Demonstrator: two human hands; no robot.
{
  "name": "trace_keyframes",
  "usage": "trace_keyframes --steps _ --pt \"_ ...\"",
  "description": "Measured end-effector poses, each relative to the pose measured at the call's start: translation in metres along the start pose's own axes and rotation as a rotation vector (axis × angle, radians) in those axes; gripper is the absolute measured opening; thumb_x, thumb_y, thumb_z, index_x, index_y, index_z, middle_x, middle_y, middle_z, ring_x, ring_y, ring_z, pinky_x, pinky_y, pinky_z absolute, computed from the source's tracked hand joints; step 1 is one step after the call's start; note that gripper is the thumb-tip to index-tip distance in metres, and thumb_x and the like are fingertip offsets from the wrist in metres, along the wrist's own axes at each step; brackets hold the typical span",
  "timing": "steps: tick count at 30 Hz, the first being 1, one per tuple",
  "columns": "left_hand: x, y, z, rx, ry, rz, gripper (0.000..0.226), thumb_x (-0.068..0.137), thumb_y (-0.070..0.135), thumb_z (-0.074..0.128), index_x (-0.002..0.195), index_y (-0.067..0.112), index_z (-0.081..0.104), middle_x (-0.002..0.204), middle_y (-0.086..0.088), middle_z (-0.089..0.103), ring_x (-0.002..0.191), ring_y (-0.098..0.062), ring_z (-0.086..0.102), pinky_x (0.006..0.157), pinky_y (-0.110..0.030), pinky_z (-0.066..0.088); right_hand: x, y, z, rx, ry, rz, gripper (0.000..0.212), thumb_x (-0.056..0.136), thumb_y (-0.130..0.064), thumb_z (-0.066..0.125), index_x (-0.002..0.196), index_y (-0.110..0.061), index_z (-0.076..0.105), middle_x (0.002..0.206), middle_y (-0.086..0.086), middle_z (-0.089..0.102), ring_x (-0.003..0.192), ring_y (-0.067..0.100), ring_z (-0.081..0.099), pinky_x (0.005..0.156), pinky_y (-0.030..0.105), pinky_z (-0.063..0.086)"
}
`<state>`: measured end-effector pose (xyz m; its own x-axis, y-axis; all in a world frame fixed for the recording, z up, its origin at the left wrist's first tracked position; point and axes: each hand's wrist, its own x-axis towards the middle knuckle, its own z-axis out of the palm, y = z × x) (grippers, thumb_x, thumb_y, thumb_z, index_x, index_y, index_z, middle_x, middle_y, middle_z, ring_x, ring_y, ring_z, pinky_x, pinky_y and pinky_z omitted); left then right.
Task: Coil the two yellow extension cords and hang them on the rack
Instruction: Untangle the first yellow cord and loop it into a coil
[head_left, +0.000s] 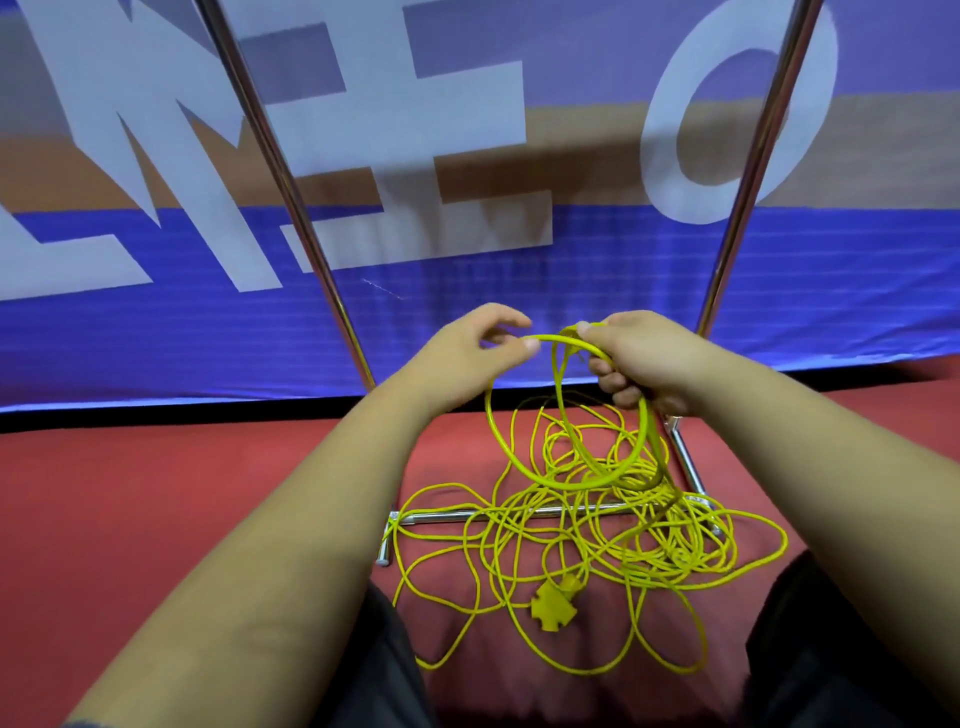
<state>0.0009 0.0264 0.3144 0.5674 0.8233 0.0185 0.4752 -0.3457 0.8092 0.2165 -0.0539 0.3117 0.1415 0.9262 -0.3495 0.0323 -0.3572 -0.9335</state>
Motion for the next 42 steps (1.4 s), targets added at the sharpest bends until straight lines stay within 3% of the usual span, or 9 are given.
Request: trace_keyframes --steps 4,9,14,17,20,26,29,33,42 --pt "0.008 -0.003 0.017 0.433 -0.017 0.289 0.035 0.087 0.049 0.077 0.105 0.025 0.06 0.095 0.009 0.063 0.081 -0.001 0.053 0.072 -0.027 0.045 -0.001 -0.002 0.003 0.028 -0.031 -0.004 0.03 0.112 -0.035 0.053 0.092 -0.013 0.051 0.062 0.001 0.046 0.046 0.011 0.038 0.036 0.02 0.03" --pt "0.016 0.001 0.021 0.171 0.165 0.203 0.032 0.101 0.041 0.061 0.085 0.016 0.051 0.072 -0.003 0.058 0.072 -0.018 0.06 0.065 -0.04 0.048 -0.009 -0.007 0.004 0.097 -0.112 -0.013 0.039 0.111 -0.04 0.054 0.082 -0.014 0.056 0.061 0.002 0.051 0.048 0.015 0.048 0.043 0.026 0.045" --pt "0.03 -0.01 0.008 -0.103 0.435 0.041 0.04 0.104 0.054 0.049 0.082 0.02 0.045 0.065 -0.006 0.053 0.061 -0.022 0.054 0.063 -0.04 0.051 -0.015 -0.011 0.003 0.201 -0.231 -0.101 0.034 0.112 -0.038 0.051 0.09 -0.013 0.058 0.066 0.004 0.052 0.062 0.019 0.063 0.079 0.046 0.066" --pt "0.034 -0.016 0.007 -0.072 0.471 0.011 0.041 0.106 0.052 0.048 0.079 0.021 0.041 0.067 0.007 0.039 0.057 -0.006 0.034 0.052 -0.025 0.034 -0.015 -0.011 0.004 0.186 -0.222 -0.13 0.034 0.111 -0.042 0.051 0.108 -0.01 0.062 0.065 0.002 0.049 0.051 0.012 0.043 0.05 0.028 0.047" --pt "0.037 -0.023 0.016 -0.07 0.413 -0.059 0.045 0.107 0.05 0.046 0.085 0.011 0.047 0.071 0.003 0.048 0.06 -0.009 0.04 0.057 -0.028 0.038 -0.011 -0.012 0.003 0.206 -0.182 -0.159 0.038 0.111 -0.044 0.052 0.112 -0.007 0.062 0.067 0.0 0.05 0.046 0.006 0.031 0.039 0.018 0.024" --pt "0.04 -0.033 0.026 0.245 0.178 -0.079 0.024 0.103 0.037 0.055 0.117 0.019 0.063 0.108 0.002 0.067 0.1 -0.02 0.062 0.09 -0.04 0.052 -0.01 -0.013 -0.003 0.198 -0.098 -0.109 0.026 0.107 -0.037 0.062 0.101 -0.012 0.064 0.065 -0.004 0.042 0.044 0.005 0.028 0.036 0.017 0.021" --pt "0.036 -0.024 0.023 0.242 0.09 0.06 0.058 0.095 0.026 0.07 0.149 0.027 0.047 0.137 0.004 0.059 0.116 -0.012 0.058 0.1 -0.028 0.046 -0.011 -0.013 -0.005 0.15 -0.091 -0.103 0.027 0.107 -0.037 0.062 0.103 -0.011 0.066 0.063 -0.006 0.04 0.043 0.006 0.028 0.037 0.018 0.022" --pt "0.034 -0.016 0.027 0.275 0.048 0.205 0.081 0.087 0.035 0.081 0.156 0.032 0.04 0.15 0.009 0.053 0.135 -0.005 0.049 0.108 -0.023 0.04 -0.015 -0.016 -0.007 0.122 -0.134 -0.093 0.029 0.106 -0.039 0.062 0.105 -0.011 0.068 0.061 -0.007 0.038 0.042 0.006 0.027 0.037 0.018 0.02" --pt "0.034 -0.026 0.017 0.049 -0.081 0.103 0.026 0.099 0.014 0.06 0.118 0.027 0.071 0.103 0.009 0.078 0.108 -0.005 0.071 0.107 -0.041 0.051 -0.018 -0.012 -0.003 0.091 -0.272 -0.089 0.032 0.107 -0.037 0.06 0.11 -0.008 0.07 0.063 -0.005 0.041 0.042 0.007 0.027 0.038 0.02 0.024"
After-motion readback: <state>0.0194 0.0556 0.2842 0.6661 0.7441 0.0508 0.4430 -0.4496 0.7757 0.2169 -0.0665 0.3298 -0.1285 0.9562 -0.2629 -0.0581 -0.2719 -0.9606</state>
